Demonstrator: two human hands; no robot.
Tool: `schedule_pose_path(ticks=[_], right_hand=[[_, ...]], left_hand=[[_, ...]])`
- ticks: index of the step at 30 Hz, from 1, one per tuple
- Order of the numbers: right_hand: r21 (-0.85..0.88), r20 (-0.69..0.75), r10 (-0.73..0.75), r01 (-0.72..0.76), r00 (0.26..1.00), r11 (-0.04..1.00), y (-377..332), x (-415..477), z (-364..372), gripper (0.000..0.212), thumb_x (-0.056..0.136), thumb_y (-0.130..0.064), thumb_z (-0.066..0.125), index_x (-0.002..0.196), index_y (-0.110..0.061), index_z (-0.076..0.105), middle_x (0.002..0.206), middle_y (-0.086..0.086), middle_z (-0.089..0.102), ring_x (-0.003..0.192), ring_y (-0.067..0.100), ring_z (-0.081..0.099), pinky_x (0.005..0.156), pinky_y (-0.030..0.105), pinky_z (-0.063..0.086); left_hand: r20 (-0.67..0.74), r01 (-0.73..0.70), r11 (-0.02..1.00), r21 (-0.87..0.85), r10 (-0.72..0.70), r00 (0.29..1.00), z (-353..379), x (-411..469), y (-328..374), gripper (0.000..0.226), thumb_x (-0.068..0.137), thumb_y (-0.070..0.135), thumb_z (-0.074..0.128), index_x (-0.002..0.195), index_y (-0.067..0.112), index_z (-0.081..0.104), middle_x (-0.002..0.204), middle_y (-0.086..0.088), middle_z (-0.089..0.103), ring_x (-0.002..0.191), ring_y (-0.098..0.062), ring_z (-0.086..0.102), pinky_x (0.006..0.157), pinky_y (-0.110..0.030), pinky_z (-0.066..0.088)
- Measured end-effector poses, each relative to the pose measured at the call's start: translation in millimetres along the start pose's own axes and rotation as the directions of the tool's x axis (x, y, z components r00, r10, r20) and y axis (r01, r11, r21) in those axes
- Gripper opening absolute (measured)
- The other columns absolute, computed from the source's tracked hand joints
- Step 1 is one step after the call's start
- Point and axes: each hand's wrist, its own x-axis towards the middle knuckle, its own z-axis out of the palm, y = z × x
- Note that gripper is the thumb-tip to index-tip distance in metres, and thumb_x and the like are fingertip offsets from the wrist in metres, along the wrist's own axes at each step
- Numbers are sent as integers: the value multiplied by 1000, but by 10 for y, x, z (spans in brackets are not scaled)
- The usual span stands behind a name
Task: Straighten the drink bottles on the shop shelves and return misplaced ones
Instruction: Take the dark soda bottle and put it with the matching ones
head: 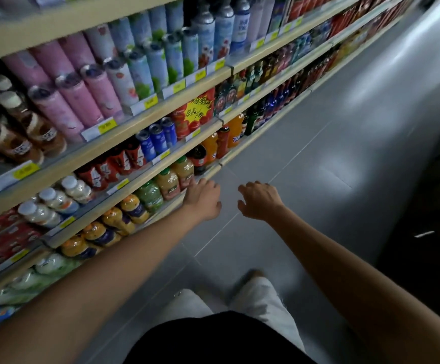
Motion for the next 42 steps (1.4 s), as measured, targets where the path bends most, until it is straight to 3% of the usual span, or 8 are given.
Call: schedule_pose_path(ticks=[5,8,12,17,26,33,37,42], right_hand=[[-36,47,-152,154,987,987,768,816,0,37,94,-36,43,120,-11,53,107,10,62,100,26,58,82,37,47],[-50,78,-266,271,961,961,1218,1321,-19,38,95,-36,43,121,-11,52,105,9,62,97,25,59,81,36,47],[-75,131,-398,409,908,909,1758,1911,-41,39,94,-37,43,124,-13,51,111,10,62,102,26,58,84,37,45],[-95,194,-467,490,863,866,2142,2456,53,39,94,-35,42,125,-12,50,118,11,59,108,27,55,91,38,42],[-15,220,-496,512,840,859,2136,3444,942,34,92,-35,44,113,-10,55,105,11,61,99,26,56,85,36,41],[37,127,-482,482,867,876,2018,4302,2087,38,91,-37,46,118,-11,54,107,10,61,99,26,56,85,36,43],[51,47,-439,437,897,898,1963,4721,2654,40,90,-37,47,119,-11,55,112,12,62,105,28,55,87,37,41],[139,-69,-362,369,929,919,1827,5128,3147,44,87,-39,51,121,-11,54,113,12,62,108,31,54,89,38,42]], left_hand=[[32,108,993,-38,-107,994,-27,903,57,38,86,35,50,117,13,56,122,-8,57,115,-27,52,96,-40,37],[80,248,964,-98,-241,967,13,1411,111,45,87,36,50,126,13,51,132,-7,53,122,-25,47,99,-39,35],[137,439,879,-185,-420,897,30,1994,306,46,87,33,50,128,13,51,139,-6,48,129,-26,41,104,-42,31],[187,601,759,-252,-571,800,70,2479,520,37,89,33,48,117,9,53,126,-11,53,119,-29,47,96,-39,36],[240,652,713,-258,-607,758,915,3285,241,42,90,33,49,123,7,48,127,-13,50,119,-31,45,102,-44,31],[175,669,700,-248,-647,742,2174,3956,-171,56,91,37,48,138,9,36,144,-12,39,131,-30,36,106,-44,29],[97,682,680,-269,-685,722,2786,4240,-421,64,89,42,51,141,10,31,141,-12,39,127,-30,39,102,-43,36],[-62,655,544,-525,-792,608,3247,4619,-654,76,87,45,56,146,9,24,148,-13,33,130,-30,39,99,-39,38]])
